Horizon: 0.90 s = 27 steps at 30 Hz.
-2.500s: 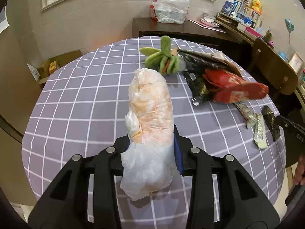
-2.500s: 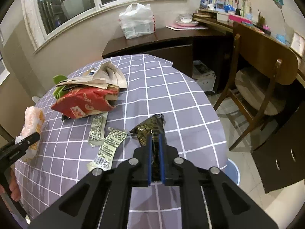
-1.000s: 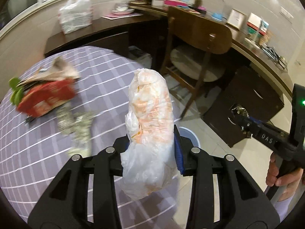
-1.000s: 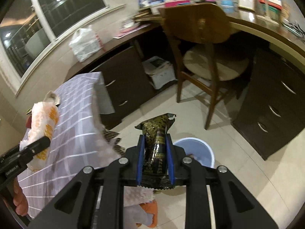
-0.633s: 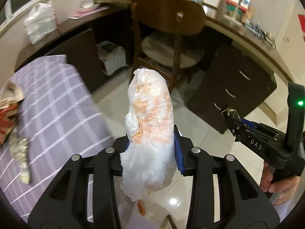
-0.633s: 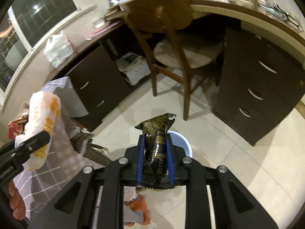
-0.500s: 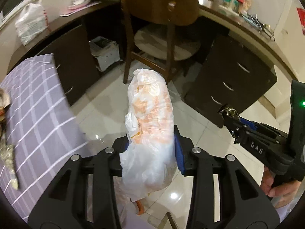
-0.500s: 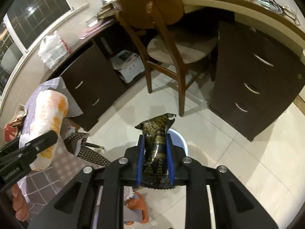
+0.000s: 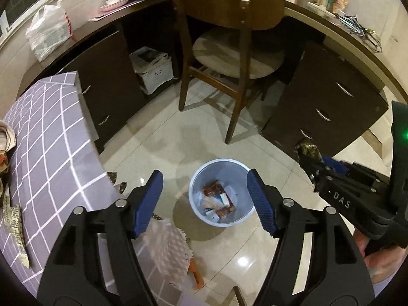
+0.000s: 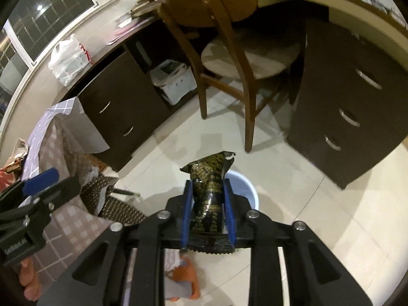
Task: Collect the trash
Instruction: 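Carry both items over the wastebasket and open both tools to drop them, then move both tools back over the table toward the small wrappers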
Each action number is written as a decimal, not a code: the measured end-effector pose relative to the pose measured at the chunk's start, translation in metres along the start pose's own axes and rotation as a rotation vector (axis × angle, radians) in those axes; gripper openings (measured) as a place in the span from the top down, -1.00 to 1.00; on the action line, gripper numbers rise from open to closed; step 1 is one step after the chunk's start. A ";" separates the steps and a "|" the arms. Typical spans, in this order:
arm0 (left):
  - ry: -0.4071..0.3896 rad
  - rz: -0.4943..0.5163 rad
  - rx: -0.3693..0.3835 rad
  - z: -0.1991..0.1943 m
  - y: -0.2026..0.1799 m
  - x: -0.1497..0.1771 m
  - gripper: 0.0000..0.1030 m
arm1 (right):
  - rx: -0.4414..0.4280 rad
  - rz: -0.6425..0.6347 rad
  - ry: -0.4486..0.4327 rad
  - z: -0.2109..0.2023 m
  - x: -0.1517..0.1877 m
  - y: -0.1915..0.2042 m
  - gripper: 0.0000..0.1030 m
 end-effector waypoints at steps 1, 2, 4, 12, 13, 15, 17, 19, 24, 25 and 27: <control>0.001 -0.001 -0.002 0.000 0.002 0.000 -0.32 | 0.009 -0.002 -0.015 -0.001 -0.001 0.001 -0.27; -0.002 -0.001 -0.004 -0.001 0.002 0.000 -0.32 | 0.012 -0.004 -0.026 -0.002 -0.001 0.001 -0.32; -0.002 0.004 -0.006 -0.001 0.001 0.001 -0.32 | 0.001 -0.011 -0.011 -0.002 0.000 0.001 -0.32; 0.005 0.044 0.004 -0.004 -0.011 0.008 -0.36 | 0.006 0.038 0.019 -0.005 0.011 -0.009 -0.32; 0.003 0.047 0.004 -0.005 -0.012 0.009 -0.36 | 0.009 0.045 0.019 -0.007 0.013 -0.010 -0.32; 0.000 0.054 0.001 -0.009 -0.015 0.011 -0.37 | 0.007 0.056 0.019 -0.010 0.016 -0.012 -0.32; -0.003 0.053 0.006 -0.013 -0.015 0.012 -0.40 | 0.007 0.062 0.018 -0.016 0.019 -0.012 -0.32; -0.010 0.050 0.012 -0.019 -0.015 0.014 -0.40 | 0.012 0.061 0.013 -0.021 0.021 -0.012 -0.32; -0.039 0.061 -0.004 -0.036 -0.014 0.019 -0.44 | 0.011 0.046 -0.011 -0.039 0.026 -0.004 -0.33; -0.041 0.061 -0.003 -0.040 -0.012 0.020 -0.44 | 0.011 0.043 -0.015 -0.042 0.027 -0.002 -0.33; -0.057 0.055 -0.002 -0.048 -0.010 0.021 -0.44 | 0.007 0.032 -0.025 -0.050 0.028 0.005 -0.33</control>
Point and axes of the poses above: each gripper's, at about its wrist camera, not at the fingertips, and z roughly the way its jaws point, y to its left, x to its underside, the point moved 3 cm from there along z, roughly the way its jaws point, and after that the axes turned 1 degree about -y, right-handed, at the moved point
